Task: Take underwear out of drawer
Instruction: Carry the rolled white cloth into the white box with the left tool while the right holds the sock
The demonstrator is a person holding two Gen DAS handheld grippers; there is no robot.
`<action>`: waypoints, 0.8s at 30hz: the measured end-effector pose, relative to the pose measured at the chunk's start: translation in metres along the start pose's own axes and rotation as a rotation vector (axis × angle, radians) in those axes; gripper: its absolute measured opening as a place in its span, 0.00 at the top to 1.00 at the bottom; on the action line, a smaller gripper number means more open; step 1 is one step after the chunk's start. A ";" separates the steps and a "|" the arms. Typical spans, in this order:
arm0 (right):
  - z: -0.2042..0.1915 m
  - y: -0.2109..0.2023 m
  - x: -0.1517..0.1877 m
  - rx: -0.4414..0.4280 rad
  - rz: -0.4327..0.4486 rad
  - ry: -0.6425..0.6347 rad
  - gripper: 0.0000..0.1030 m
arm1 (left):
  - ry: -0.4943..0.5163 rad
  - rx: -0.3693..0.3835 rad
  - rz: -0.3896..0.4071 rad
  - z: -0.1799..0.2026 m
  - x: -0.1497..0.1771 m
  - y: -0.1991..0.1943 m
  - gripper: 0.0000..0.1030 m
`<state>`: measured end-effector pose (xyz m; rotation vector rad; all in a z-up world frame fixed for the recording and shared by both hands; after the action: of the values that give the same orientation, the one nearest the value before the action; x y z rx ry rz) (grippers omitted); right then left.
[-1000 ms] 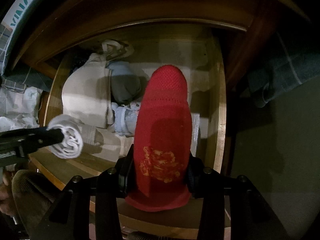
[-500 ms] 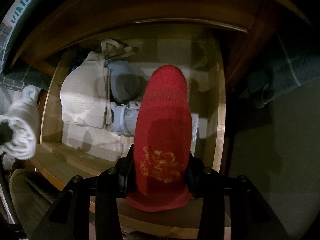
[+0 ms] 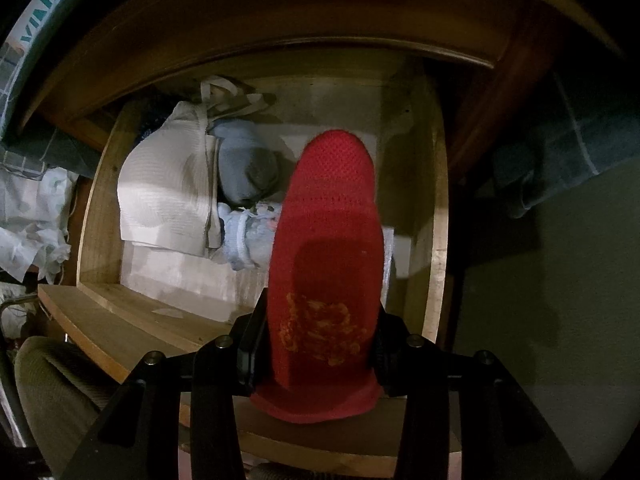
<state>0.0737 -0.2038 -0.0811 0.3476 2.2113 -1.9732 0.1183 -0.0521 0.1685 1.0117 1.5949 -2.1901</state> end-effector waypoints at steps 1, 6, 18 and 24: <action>0.000 0.000 0.000 0.002 0.000 0.000 0.62 | 0.005 -0.009 0.026 -0.001 -0.011 -0.006 0.56; 0.000 0.000 0.000 0.006 0.002 -0.002 0.61 | 0.033 -0.045 0.127 0.000 -0.057 -0.025 0.55; -0.001 0.000 0.000 0.006 -0.001 -0.003 0.62 | 0.045 -0.093 0.153 -0.014 -0.119 0.032 0.55; -0.001 -0.001 -0.001 0.001 0.000 -0.004 0.62 | 0.050 -0.103 0.076 -0.017 -0.108 0.081 0.55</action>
<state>0.0743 -0.2033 -0.0804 0.3442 2.2079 -1.9732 0.2495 -0.0876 0.1772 1.0853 1.6443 -2.0268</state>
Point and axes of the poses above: each gripper's, at about its wrist camera, not at the fingertips, and y roughly the way its jaws point, z to its right, x to its underside, the point moved 3 cm from there along y, roughly the way its jaws point, and after that the axes turned 3 degrees about z, right-handed, at the moved point
